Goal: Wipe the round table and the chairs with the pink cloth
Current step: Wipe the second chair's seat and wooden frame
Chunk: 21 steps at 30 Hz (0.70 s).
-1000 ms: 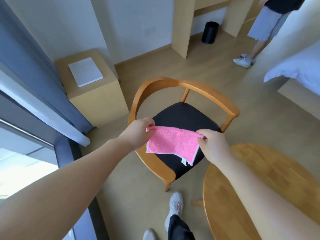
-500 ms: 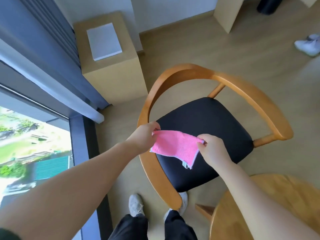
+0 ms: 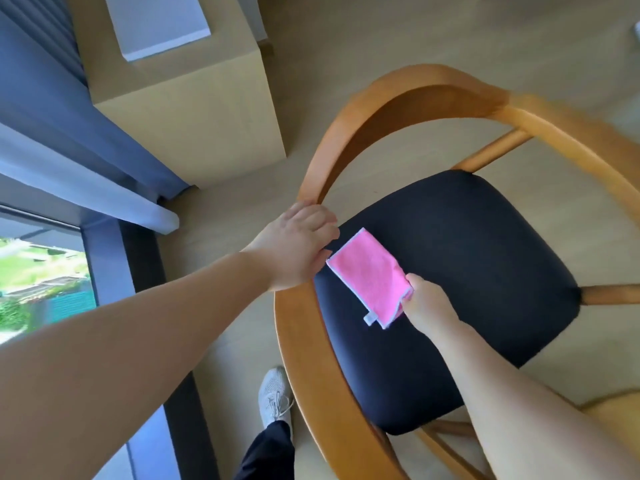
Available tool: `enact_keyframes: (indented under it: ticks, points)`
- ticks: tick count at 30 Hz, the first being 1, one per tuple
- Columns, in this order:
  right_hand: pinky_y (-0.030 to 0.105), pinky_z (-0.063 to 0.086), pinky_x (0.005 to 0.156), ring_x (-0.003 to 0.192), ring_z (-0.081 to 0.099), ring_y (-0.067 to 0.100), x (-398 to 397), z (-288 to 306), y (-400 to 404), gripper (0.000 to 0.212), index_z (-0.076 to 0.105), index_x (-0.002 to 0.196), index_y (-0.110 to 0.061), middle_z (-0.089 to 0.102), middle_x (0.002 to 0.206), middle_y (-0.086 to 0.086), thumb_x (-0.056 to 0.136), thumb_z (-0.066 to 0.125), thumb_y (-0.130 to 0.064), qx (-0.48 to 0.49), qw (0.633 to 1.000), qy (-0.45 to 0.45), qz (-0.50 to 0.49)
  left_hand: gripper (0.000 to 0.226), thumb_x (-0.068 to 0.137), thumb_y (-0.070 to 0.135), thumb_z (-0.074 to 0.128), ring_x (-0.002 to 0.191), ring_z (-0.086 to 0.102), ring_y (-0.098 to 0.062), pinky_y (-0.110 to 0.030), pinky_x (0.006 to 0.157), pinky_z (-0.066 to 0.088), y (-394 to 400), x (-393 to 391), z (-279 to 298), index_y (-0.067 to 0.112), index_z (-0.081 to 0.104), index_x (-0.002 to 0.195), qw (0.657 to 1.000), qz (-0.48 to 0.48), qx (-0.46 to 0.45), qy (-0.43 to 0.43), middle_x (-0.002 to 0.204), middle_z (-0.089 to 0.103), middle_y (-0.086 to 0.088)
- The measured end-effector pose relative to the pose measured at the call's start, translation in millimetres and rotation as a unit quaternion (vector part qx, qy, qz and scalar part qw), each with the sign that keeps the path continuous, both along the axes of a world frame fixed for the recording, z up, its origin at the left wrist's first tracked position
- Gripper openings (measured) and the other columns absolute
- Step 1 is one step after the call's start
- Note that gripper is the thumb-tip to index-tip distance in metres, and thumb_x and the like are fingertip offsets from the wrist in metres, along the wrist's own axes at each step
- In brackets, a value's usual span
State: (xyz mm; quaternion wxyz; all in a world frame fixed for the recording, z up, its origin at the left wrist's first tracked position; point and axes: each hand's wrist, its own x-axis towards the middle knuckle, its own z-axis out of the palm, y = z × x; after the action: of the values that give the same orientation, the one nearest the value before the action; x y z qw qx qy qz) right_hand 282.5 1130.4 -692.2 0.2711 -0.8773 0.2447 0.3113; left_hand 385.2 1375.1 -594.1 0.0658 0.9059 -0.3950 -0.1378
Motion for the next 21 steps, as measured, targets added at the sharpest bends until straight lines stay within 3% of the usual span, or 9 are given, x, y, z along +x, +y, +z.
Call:
enact_keyframes:
  ticks: [3, 5, 6, 9, 12, 14, 16, 19, 21]
  points:
    - [0.033, 0.044, 0.069, 0.096, 0.056, 0.026, -2.7, -18.0, 2.5, 0.046, 0.043, 0.133, -0.013, 0.052, 0.121, 0.011, 0.087, 0.046, -0.003, -0.066, 0.996, 0.019, 0.058, 0.031, 0.09, 0.028, 0.048, 0.138, 0.034, -0.022, -0.046, 0.119, 0.01, 0.3, -14.0, -15.7, 0.017, 0.066, 0.113, 0.998, 0.053, -0.035, 0.005, 0.135, 0.055, -0.003]
    - [0.035, 0.042, 0.094, 0.125, 0.041, 0.029, -3.7, -23.5, 5.2, 0.061, 0.029, 0.146, -0.013, 0.033, 0.144, 0.013, 0.089, 0.051, -0.009, -0.141, 0.98, -0.022, 0.141, 0.038, 0.085, 0.029, 0.041, 0.138, 0.036, -0.023, -0.05, 0.117, 0.015, -3.9, -20.6, -18.2, 0.017, 0.067, 0.112, 0.994, 0.089, -0.064, 0.001, 0.137, 0.054, -0.006]
    - [0.038, 0.034, 0.106, 0.136, 0.03, 0.031, -2.3, -23.8, 8.1, 0.061, 0.028, 0.147, -0.011, 0.027, 0.149, 0.015, 0.09, 0.053, -0.013, -0.167, 0.962, -0.071, 0.205, 0.042, 0.084, 0.03, 0.039, 0.138, 0.035, -0.024, -0.05, 0.117, 0.017, -3.9, -21.4, -19.4, 0.017, 0.066, 0.113, 0.994, 0.086, -0.067, -0.006, 0.138, 0.053, -0.007]
    - [0.045, 0.021, 0.117, 0.144, 0.021, 0.032, 2.4, -34.8, 20.9, 0.06, 0.032, 0.148, -0.009, 0.023, 0.156, 0.016, 0.094, 0.053, -0.027, -0.104, 0.893, -0.201, 0.389, 0.048, 0.081, 0.028, 0.038, 0.139, 0.034, -0.027, -0.049, 0.117, 0.017, 0.0, -18.2, -21.4, 0.016, 0.064, 0.119, 0.998, 0.023, -0.049, -0.012, 0.142, 0.049, -0.009]
    - [0.042, -0.003, 0.119, 0.147, -0.002, 0.024, 13.4, -62.8, 35.1, 0.071, -0.007, 0.151, -0.022, -0.011, 0.157, 0.005, 0.099, 0.035, -0.047, -0.061, 0.865, -0.163, 0.471, 0.051, 0.078, 0.025, 0.041, 0.139, 0.034, -0.025, -0.048, 0.118, 0.015, 0.1, -14.9, -22.4, 0.016, 0.062, 0.123, 0.999, -0.032, -0.039, -0.016, 0.143, 0.048, -0.007]
    - [0.043, -0.007, 0.119, 0.147, -0.01, 0.025, 20.3, -82.4, 37.9, 0.07, -0.022, 0.145, -0.024, -0.02, 0.156, 0.004, 0.098, 0.018, -0.057, -0.099, 0.862, -0.123, 0.482, 0.054, 0.077, 0.024, 0.042, 0.14, 0.033, -0.024, -0.046, 0.119, 0.012, -0.7, -14.0, -23.1, 0.016, 0.06, 0.126, 0.999, -0.03, -0.03, -0.019, 0.144, 0.047, -0.005]
    - [0.045, 0.002, 0.12, 0.148, 0.001, 0.028, 25.8, -92.5, 36.8, 0.07, -0.004, 0.151, -0.016, -0.001, 0.16, 0.009, 0.096, 0.013, -0.057, -0.128, 0.861, -0.124, 0.476, 0.057, 0.077, 0.025, 0.038, 0.14, 0.032, -0.023, -0.043, 0.119, 0.008, -0.7, -14.7, -22.8, 0.018, 0.057, 0.13, 1.0, -0.018, -0.015, -0.021, 0.146, 0.045, -0.004]
    - [0.045, 0.019, 0.118, 0.143, 0.027, 0.03, 28.8, -96.8, 37.0, 0.063, 0.034, 0.147, -0.009, 0.031, 0.153, 0.013, 0.096, 0.023, -0.045, -0.12, 0.879, -0.195, 0.417, 0.058, 0.077, 0.027, 0.035, 0.141, 0.03, -0.022, -0.042, 0.119, 0.007, -2.2, -14.2, -20.7, 0.021, 0.055, 0.132, 1.0, -0.015, 0.009, -0.017, 0.147, 0.044, -0.002]
    - [0.045, 0.023, 0.117, 0.141, 0.031, 0.03, 28.8, -100.0, 37.5, 0.058, 0.04, 0.144, -0.007, 0.036, 0.151, 0.013, 0.096, 0.025, -0.036, -0.108, 0.886, -0.217, 0.395, 0.06, 0.077, 0.027, 0.035, 0.141, 0.029, -0.022, -0.043, 0.119, 0.008, -4.4, -13.5, -18.8, 0.022, 0.054, 0.133, 0.999, -0.017, 0.023, -0.014, 0.147, 0.043, 0.0]
